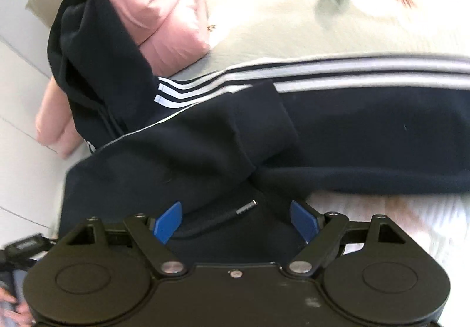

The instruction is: Fold large clothes

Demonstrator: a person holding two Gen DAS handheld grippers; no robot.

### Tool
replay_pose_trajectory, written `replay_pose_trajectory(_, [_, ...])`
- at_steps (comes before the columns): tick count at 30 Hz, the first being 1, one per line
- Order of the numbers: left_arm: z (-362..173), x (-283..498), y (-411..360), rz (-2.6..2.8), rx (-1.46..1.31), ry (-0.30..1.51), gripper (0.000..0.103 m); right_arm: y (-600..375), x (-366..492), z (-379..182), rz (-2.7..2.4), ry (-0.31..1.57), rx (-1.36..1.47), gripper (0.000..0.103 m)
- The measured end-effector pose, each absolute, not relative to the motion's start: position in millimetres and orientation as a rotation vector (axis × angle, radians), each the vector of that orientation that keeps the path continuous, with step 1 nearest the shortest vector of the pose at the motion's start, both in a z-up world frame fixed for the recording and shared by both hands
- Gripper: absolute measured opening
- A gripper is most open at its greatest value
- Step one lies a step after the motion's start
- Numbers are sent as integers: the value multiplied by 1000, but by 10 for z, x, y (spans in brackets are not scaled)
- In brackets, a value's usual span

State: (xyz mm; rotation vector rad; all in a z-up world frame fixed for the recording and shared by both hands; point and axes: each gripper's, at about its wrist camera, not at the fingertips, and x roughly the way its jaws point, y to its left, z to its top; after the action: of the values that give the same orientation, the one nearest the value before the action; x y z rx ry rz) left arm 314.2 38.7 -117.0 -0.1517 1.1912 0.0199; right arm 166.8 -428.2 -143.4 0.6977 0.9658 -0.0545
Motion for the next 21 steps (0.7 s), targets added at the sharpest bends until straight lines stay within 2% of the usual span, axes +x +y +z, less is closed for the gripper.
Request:
replay_pose_trajectory(10, [-1048, 3046, 252, 59, -128, 1187, 96, -4655, 1441, -1615, -115, 1006, 795, 97])
replay_pose_trajectory(21, [-1045, 3009, 133, 59, -125, 1222, 96, -4969, 1167, -1785, -82, 900, 986, 96])
